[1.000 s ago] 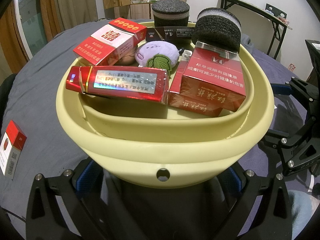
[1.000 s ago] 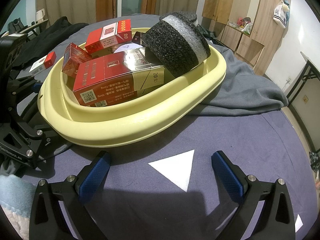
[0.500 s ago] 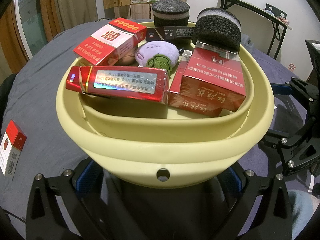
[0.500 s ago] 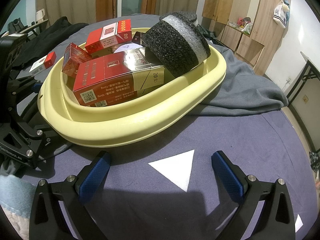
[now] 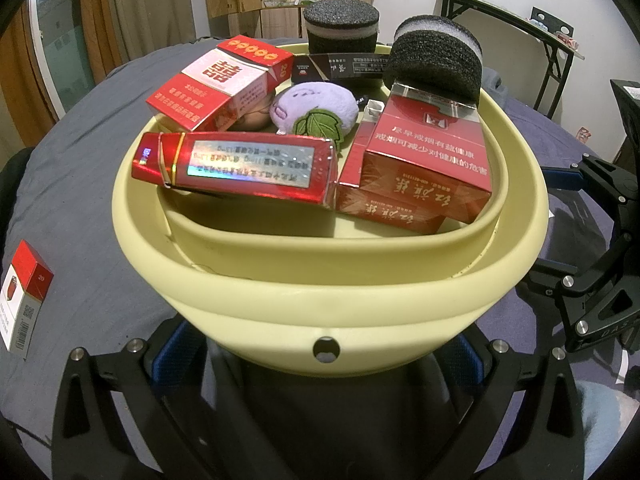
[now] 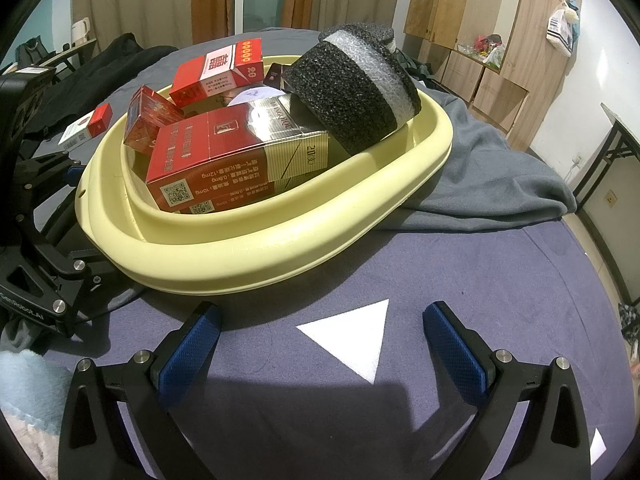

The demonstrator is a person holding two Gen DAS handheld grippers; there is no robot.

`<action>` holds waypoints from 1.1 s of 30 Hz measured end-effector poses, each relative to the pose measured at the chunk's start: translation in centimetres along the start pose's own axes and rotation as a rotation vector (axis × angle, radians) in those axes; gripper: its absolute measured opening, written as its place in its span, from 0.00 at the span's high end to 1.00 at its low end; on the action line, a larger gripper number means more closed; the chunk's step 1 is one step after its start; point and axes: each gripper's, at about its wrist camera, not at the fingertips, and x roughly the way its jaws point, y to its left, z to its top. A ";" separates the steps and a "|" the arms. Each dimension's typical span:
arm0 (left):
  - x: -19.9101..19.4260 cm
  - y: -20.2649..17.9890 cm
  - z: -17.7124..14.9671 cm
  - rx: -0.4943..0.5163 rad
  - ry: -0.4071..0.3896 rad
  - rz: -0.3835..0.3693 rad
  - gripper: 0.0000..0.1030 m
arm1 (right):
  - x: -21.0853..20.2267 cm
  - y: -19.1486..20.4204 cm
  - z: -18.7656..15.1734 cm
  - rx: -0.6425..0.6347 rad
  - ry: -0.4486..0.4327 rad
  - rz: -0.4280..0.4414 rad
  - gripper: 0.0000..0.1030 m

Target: Organize rigid objects

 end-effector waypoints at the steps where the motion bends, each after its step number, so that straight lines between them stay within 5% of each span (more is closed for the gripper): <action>1: 0.0 0.0 0.1 -0.001 0.000 -0.001 0.00 | 0.0 0.1 0.0 -0.001 0.000 -0.001 0.00; 33: 0.1 0.1 -0.1 -0.003 0.001 -0.003 0.00 | 0.0 0.2 0.1 -0.001 0.000 -0.002 0.00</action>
